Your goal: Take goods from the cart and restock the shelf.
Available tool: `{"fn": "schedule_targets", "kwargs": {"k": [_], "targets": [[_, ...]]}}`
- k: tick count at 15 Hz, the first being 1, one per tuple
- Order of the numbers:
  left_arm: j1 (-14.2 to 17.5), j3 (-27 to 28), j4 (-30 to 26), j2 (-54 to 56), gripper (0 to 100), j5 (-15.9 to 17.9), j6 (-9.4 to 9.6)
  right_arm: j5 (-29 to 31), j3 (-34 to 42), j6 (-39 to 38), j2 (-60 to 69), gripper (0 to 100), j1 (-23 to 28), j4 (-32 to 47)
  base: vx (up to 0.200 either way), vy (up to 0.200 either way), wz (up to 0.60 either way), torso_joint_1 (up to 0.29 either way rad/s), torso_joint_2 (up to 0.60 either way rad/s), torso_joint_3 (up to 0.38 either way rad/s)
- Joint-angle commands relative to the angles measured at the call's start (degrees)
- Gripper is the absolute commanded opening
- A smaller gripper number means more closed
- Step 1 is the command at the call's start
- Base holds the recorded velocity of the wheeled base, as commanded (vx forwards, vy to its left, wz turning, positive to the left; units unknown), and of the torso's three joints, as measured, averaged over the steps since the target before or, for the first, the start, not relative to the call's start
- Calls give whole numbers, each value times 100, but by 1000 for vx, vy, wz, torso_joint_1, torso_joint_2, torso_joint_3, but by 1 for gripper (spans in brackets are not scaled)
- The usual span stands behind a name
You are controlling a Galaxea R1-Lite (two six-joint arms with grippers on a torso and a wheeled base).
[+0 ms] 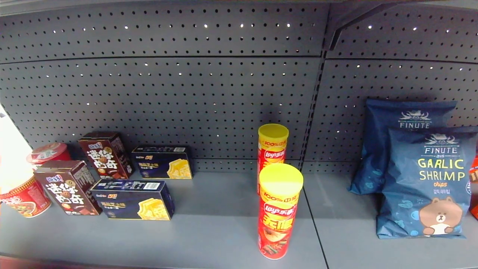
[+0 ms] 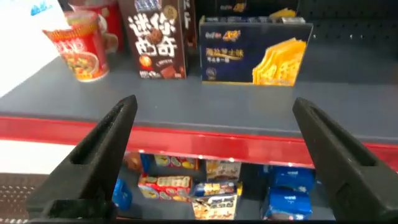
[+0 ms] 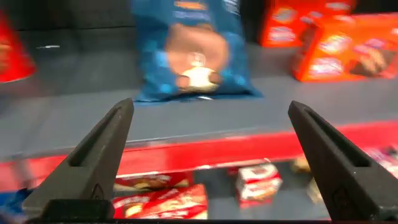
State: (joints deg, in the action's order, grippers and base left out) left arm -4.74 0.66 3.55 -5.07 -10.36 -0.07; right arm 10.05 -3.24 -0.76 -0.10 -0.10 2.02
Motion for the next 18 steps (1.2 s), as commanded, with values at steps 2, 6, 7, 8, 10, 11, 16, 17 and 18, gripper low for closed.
{"fn": "schedule_targets", "kwargs": {"k": [2, 6, 7, 8, 10, 11, 16, 17, 18], "targets": [[0, -66, -3, -29, 100, -1, 51, 244, 78, -30, 10, 100, 1, -18, 0, 0, 0, 0, 0, 0], [0, -66, -3, -29, 100, -1, 95, 129, 78, 23, 10, 100, 1, -18, -150, 0, 0, 10, 2, 2], [0, -66, -3, -29, 100, 25, 78, 138, 78, 32, 10, 100, 1, -18, 0, 0, 0, 0, 0, 0], [0, -66, -3, -29, 100, 61, 60, 112, 78, 32, 10, 100, 1, -18, 0, 0, 0, 0, 0, 0], [0, -66, -3, -29, 100, 166, 7, 112, 78, 32, 10, 100, 1, -18, 0, 0, 0, 0, 0, 0], [0, -66, -3, -29, 100, 175, 7, 112, 78, 32, 10, 100, 1, -18, 0, 0, 0, 0, 0, 0], [0, -66, -3, -29, 100, 175, 7, 94, 78, 32, 10, 100, 1, -18, 0, 0, -240, 3, 1, 2], [0, -66, -3, -29, 100, 175, 7, 94, 78, 32, 10, 100, 1, -18, 0, 0, 0, 0, 0, 0], [0, -66, -3, -29, 100, 166, 7, 94, 78, 32, 10, 100, 1, -18, 0, 0, 0, 0, 0, 0]]}}
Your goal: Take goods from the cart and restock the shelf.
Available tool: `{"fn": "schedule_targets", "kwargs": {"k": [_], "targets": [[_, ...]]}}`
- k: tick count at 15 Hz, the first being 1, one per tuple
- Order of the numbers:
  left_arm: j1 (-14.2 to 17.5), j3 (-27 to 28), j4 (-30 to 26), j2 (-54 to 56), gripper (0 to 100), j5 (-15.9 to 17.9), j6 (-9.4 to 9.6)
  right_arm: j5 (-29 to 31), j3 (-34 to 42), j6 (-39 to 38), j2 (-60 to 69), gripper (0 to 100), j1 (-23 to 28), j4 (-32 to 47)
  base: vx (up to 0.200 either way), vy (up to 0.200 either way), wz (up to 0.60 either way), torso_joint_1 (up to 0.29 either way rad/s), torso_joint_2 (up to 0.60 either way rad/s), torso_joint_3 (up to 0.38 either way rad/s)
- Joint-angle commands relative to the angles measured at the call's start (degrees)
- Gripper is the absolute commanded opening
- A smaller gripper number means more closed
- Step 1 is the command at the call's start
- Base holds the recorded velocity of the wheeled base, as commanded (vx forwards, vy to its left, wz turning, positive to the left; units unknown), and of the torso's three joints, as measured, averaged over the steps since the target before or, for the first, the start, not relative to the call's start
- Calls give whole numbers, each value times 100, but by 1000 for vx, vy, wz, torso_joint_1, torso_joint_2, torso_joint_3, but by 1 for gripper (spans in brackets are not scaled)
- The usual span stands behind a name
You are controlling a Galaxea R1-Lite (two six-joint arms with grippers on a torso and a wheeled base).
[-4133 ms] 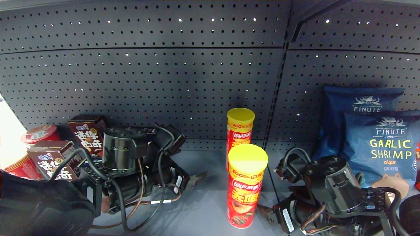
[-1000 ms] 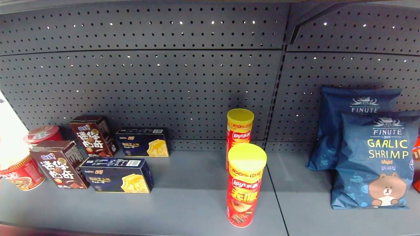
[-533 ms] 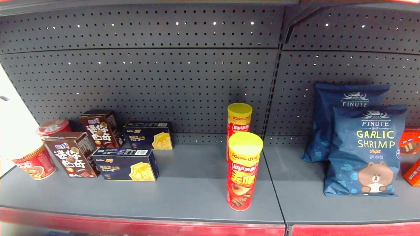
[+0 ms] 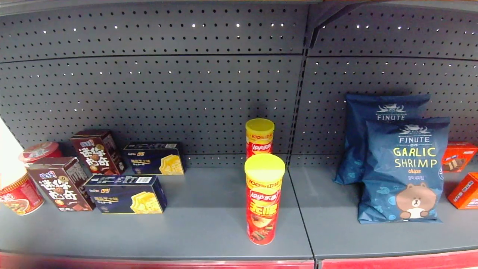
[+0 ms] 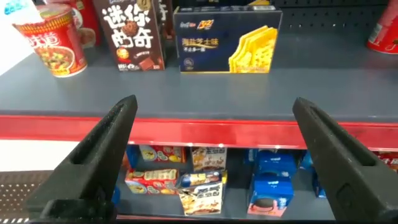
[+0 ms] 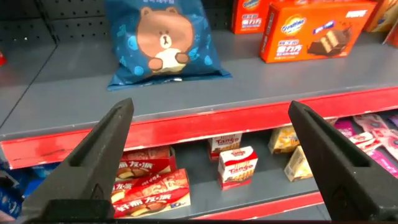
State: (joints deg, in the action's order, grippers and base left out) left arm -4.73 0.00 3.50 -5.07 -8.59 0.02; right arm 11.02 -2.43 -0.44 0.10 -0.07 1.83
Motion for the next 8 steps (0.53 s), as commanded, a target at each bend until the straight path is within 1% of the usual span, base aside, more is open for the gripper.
{"fn": "schedule_targets", "kwargs": {"k": [1, 3, 4, 6, 8], "targets": [[-2, 0, 2, -29, 100, -11, -2, -3, -4, 0, -10, 100, -1, 2, 0, 0, 0, 0, 0, 0], [-2, 0, 2, -29, 100, -19, 6, -3, -4, 0, -10, 100, -1, 2, 0, 0, 0, 0, 0, 0], [-2, 0, 2, -29, 100, -37, 50, -3, -4, 0, -10, 100, -1, 2, 0, 0, 0, 0, 0, 0], [-2, 0, 2, -29, 100, -46, 77, -3, -4, 9, -10, 100, -1, 2, 0, 0, 0, 0, 0, 0], [-2, 0, 2, -29, 100, -46, 50, -3, -4, 9, -10, 100, -1, 2, 0, 0, 0, 0, 0, 0]]}}
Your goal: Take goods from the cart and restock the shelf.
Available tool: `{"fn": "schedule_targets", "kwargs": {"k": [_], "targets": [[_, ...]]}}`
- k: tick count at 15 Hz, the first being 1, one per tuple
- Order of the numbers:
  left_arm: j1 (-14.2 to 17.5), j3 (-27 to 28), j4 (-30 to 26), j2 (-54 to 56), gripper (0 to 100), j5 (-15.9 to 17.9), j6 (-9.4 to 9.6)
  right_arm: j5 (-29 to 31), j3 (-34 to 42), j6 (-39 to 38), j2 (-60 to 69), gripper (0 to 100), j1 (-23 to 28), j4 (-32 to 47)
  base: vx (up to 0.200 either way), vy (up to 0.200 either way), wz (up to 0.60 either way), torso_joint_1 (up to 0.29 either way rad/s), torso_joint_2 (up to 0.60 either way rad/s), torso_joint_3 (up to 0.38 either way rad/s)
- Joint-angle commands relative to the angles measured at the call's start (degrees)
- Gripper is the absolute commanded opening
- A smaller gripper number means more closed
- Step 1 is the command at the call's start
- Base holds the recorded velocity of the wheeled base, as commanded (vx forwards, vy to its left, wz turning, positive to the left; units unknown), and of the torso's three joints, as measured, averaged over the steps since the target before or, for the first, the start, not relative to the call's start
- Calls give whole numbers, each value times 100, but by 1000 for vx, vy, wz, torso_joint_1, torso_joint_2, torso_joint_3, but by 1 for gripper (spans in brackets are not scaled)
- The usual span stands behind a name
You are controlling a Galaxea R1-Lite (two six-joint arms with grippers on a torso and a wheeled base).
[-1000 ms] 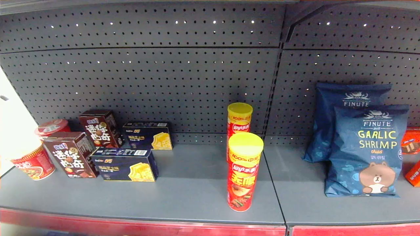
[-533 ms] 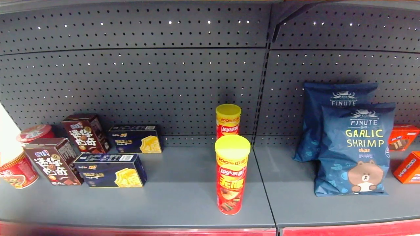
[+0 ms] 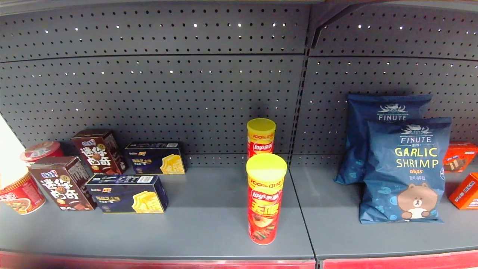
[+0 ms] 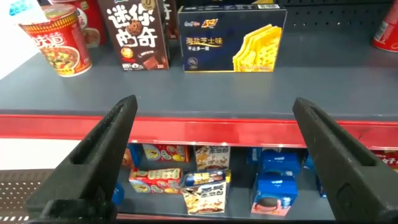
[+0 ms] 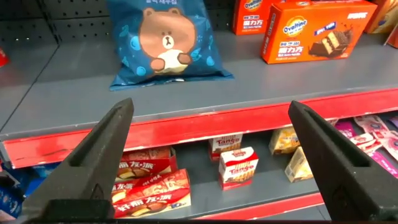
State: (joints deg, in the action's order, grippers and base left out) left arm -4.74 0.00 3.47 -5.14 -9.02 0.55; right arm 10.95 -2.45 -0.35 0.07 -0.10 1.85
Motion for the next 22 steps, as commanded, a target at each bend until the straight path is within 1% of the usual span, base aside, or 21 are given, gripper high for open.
{"fn": "schedule_targets", "kwargs": {"k": [1, 6, 8, 9, 11, 22], "targets": [[0, 0, 4, -22, 100, 6, -11, 4, -1, 9, -7, 100, 1, -1, 0, 0, 0, 0, 0, 0], [0, 0, 4, -22, 100, 32, -152, -251, -1, 194, -7, 100, 1, -1, 0, 0, 0, 0, 0, 0], [0, 0, 4, -22, 100, 14, -283, -251, -1, 194, -7, 100, 1, -1, 0, 0, 0, 0, 0, 0], [0, 0, 4, -22, 100, 23, -398, -251, -1, 194, -7, 100, 1, -1, 200, 0, 0, 7, 7, 2], [0, 0, 4, -22, 100, 32, -450, -251, -1, 194, -7, 100, 1, -1, 200, 0, 0, -5, 0, 5], [0, 0, 4, -22, 100, 67, -415, -260, -1, 194, -7, 100, 1, -1, 0, 0, 0, 5, 2, -1]]}}
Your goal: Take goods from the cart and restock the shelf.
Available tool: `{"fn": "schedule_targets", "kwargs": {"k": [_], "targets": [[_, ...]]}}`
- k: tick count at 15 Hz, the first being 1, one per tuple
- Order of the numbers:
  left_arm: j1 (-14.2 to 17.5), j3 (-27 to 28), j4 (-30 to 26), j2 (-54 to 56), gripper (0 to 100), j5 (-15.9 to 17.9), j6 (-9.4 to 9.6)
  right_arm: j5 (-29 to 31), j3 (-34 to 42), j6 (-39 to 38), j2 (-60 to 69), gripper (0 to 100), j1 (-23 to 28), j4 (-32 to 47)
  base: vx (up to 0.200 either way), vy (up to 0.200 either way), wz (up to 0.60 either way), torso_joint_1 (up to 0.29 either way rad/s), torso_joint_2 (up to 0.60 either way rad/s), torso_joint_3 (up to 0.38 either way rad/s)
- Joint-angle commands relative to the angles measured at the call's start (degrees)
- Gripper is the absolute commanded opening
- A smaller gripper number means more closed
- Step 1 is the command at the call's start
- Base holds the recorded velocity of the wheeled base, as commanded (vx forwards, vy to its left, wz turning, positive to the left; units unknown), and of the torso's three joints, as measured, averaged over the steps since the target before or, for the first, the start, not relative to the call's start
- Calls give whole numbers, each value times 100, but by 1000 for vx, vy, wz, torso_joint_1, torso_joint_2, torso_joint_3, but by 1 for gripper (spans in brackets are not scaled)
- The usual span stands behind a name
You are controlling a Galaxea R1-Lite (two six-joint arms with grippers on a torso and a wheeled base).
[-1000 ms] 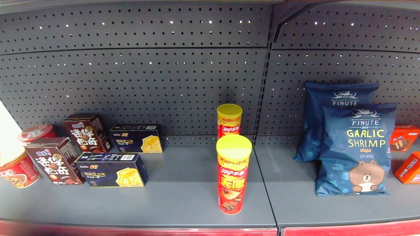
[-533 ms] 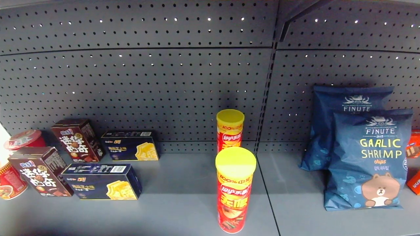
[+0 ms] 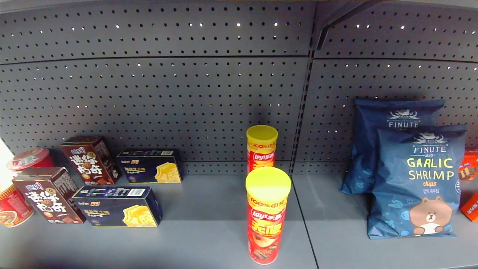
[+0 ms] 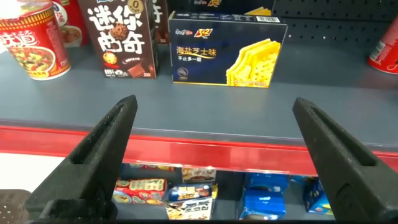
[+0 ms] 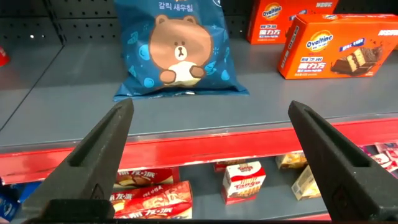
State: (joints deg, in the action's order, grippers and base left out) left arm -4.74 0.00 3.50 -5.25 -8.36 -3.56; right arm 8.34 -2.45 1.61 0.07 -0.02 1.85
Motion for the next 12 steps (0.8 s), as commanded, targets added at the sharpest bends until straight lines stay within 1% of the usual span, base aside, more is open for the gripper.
{"fn": "schedule_targets", "kwargs": {"k": [1, 12], "targets": [[0, 0, 2, -11, 100, -7, -4, 1, -1, -3, -7, 100, -6, -1, 0, 0, 0, 0, 0, 0], [0, 0, 2, -11, 100, -7, -13, 1, -1, -3, -7, 100, -6, -1, 0, 0, 0, 0, 0, 0]]}}
